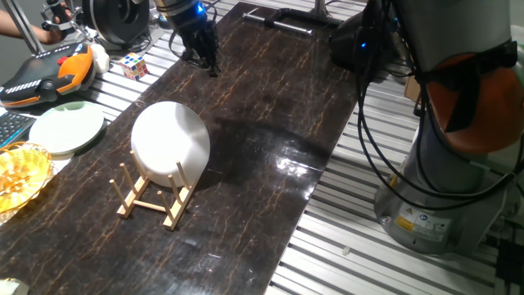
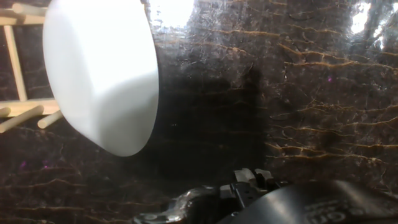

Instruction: Take the dish off the dish rack

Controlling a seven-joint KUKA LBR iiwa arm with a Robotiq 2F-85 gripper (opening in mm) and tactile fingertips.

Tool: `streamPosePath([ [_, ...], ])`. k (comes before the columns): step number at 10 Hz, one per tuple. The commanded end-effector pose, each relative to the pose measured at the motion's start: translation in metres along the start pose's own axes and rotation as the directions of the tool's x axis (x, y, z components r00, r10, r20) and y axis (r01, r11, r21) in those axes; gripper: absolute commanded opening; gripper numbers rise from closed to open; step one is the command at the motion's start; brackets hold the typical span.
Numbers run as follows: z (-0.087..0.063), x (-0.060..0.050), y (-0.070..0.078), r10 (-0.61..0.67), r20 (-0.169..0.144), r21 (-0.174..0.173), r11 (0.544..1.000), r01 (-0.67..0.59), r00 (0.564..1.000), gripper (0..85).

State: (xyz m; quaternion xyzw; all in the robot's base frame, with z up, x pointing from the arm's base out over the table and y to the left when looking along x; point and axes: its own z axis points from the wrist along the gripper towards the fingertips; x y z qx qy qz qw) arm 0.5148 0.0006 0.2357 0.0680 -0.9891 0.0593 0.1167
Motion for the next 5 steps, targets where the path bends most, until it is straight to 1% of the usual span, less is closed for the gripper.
streamPosePath([
  [1, 0.0, 0.0, 0.0, 0.011, 0.0, 0.0, 1.0, -0.011, 1.0, 1.0],
  [5, -0.0002, -0.0001, 0.0, 0.022, -0.003, 0.001, 1.0, -0.022, 1.0, 1.0],
])
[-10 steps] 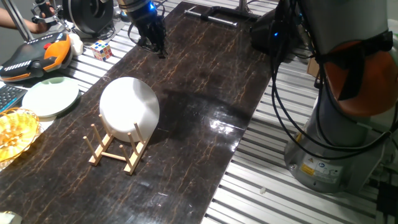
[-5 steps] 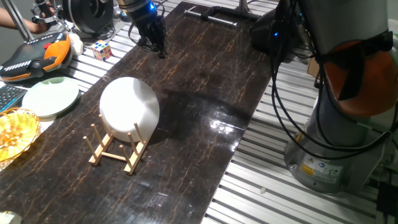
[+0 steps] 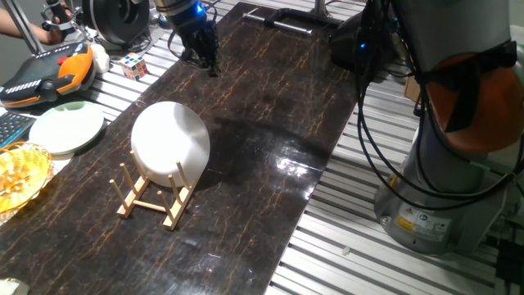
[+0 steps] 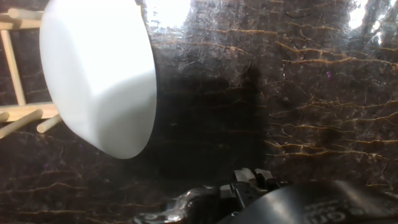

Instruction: Take the dish off the dish rack

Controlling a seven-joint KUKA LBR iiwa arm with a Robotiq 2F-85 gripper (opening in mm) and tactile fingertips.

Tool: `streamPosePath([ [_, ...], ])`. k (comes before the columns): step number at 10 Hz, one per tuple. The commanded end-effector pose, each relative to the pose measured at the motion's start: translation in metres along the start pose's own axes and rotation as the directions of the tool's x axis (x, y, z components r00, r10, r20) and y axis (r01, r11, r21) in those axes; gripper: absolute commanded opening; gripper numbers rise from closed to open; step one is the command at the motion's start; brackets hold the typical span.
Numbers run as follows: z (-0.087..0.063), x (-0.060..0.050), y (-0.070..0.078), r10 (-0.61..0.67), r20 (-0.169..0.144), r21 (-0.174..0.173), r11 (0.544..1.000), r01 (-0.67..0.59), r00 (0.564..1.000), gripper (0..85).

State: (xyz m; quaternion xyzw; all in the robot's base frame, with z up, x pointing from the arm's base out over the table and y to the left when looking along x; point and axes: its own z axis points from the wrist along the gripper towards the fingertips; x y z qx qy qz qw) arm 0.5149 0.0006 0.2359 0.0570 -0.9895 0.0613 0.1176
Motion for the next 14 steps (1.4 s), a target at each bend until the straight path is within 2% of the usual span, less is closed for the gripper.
streamPosePath([
  [1, 0.0001, 0.0, 0.0001, -0.001, 0.001, 0.0, 1.0, 0.001, 1.0, 1.0],
  [14, -0.0001, -0.0001, -0.0001, -0.007, -0.003, -0.005, 1.0, 0.007, 1.0, 0.7],
])
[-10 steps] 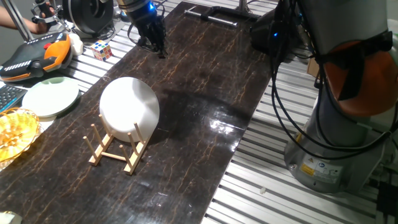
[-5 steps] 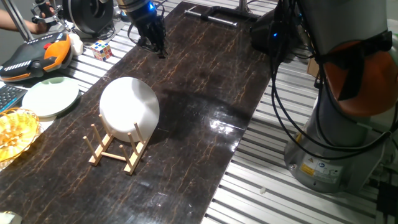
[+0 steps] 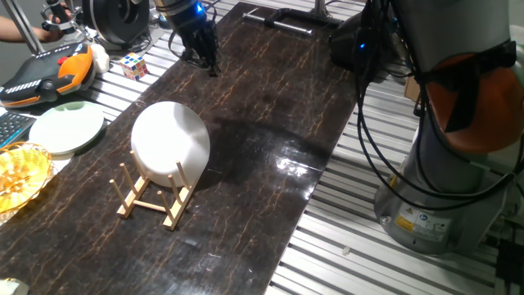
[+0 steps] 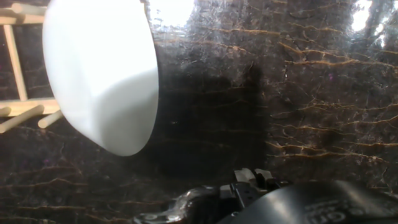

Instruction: Take the dish off the dish rack

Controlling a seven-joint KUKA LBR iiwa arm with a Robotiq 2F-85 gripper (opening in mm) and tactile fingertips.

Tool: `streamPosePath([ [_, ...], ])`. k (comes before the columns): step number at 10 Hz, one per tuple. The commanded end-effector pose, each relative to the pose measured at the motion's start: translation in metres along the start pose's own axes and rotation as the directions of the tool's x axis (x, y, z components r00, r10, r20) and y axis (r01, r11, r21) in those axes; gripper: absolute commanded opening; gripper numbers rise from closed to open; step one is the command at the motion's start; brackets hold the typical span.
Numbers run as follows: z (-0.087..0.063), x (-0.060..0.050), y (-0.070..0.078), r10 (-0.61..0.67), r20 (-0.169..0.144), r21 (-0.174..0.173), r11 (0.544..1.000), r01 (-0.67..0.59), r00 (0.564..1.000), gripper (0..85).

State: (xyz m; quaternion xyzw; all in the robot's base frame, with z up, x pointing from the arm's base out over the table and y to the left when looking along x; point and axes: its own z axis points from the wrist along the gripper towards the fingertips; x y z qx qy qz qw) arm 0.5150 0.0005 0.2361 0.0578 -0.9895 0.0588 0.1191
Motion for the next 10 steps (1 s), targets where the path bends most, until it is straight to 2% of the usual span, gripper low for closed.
streamPosePath([
  [1, 0.0, 0.0, 0.0, 0.012, 0.0, 0.0, 1.0, -0.012, 1.0, 0.7],
  [2, 0.0, 0.0, 0.0, 0.015, 0.002, -0.001, 1.0, -0.015, 1.0, 0.7],
  [3, 0.0, 0.0, 0.0, 0.013, 0.031, -0.01, 1.0, -0.012, 0.999, 0.7],
  [4, 0.0, 0.0, 0.0, 0.022, 0.042, -0.033, 0.999, -0.02, 0.999, 0.7],
  [7, 0.0, 0.0, 0.0, 0.031, 0.014, -0.036, 0.999, -0.031, 0.999, 0.7],
  [8, 0.0, 0.0, 0.0, 0.043, 0.021, -0.054, 0.998, -0.042, 0.999, 0.7],
  [10, 0.0, 0.0, 0.0, 0.059, 0.041, -0.063, 0.996, -0.056, 0.997, 0.7],
])
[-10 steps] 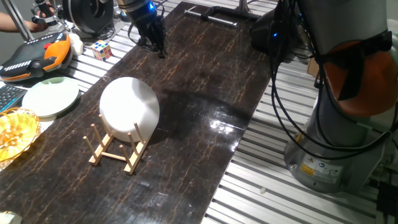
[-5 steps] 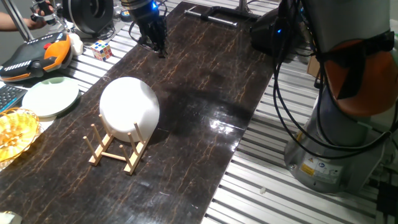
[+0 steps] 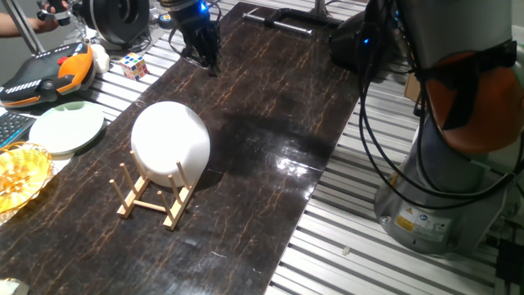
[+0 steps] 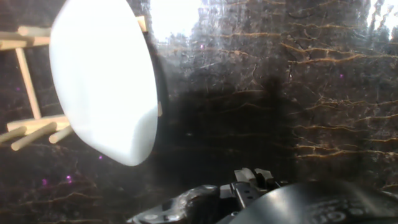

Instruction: Take the dish off the dish rack

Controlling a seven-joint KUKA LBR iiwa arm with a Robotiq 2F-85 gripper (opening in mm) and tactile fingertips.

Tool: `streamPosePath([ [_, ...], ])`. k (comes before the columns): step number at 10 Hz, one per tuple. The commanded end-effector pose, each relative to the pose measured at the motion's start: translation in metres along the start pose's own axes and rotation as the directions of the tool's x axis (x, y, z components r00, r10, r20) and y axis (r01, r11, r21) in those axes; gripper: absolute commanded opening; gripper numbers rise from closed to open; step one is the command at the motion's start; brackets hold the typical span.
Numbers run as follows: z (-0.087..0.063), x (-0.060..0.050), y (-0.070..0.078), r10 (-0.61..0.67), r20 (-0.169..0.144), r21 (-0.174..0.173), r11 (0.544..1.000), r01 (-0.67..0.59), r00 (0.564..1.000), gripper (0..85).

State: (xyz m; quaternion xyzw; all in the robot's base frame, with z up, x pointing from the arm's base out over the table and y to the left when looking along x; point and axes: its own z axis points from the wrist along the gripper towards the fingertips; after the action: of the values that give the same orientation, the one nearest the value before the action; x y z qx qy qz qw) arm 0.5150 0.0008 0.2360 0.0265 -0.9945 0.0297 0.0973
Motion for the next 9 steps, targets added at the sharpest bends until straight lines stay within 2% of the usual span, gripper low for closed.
streamPosePath([
  [1, 0.0, -0.0001, -0.0003, 0.006, 0.006, 0.001, 1.0, -0.006, 1.0, 0.7],
  [9, 0.0, -0.0001, -0.0003, -0.02, 0.0, -0.035, 0.999, 0.02, 1.0, 0.7],
])
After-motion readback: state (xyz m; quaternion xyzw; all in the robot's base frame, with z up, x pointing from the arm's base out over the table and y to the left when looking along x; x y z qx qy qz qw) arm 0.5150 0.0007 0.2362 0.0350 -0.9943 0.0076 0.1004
